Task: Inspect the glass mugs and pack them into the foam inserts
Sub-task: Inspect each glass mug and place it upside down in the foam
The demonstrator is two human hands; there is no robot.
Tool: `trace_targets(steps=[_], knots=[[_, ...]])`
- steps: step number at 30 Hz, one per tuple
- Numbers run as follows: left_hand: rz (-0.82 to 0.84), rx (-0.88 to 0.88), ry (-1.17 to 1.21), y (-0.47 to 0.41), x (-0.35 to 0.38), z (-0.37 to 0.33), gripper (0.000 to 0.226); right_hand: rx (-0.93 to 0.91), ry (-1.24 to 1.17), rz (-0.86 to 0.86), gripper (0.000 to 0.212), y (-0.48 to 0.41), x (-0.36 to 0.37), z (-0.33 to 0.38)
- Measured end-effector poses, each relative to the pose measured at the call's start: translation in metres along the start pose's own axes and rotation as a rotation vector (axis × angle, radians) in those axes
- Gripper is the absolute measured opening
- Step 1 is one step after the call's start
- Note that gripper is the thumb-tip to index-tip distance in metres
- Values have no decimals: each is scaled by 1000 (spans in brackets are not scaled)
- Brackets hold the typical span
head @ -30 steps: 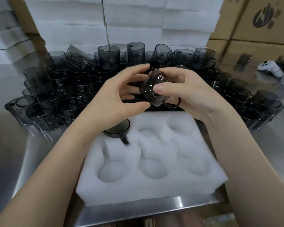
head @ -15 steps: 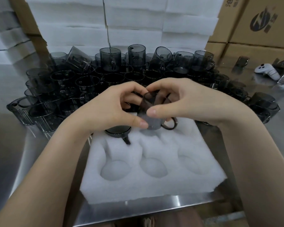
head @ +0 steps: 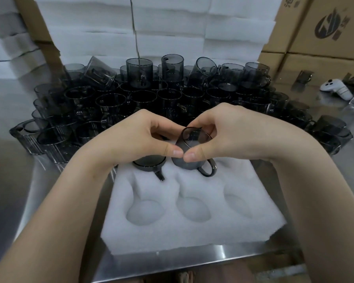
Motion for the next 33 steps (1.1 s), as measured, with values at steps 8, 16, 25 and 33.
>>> trace_targets(steps=[8,16,25,33], knots=[[-17,8,-32,-2,1,1,36,-3,154,-2,47,-7,-5,5],[0,-9,-107,-3,-1,6,33,-2,273,75,62,-18,-6,13],[40,-74,-162,0,-4,9,37,-82,257,190,66,-29,-1,6],[-53,14,-106,-2,-1,0,37,-165,232,251,48,-37,7,-1]])
Point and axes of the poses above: each hand's wrist, its own y-axis away from the middle knuckle, its own x-axis out of the palm, z = x × y, the point moved 5 cm from there along -y, towards the middle knuckle, and after that the axes turned 14 degrees about x, right-handed, at the moved point
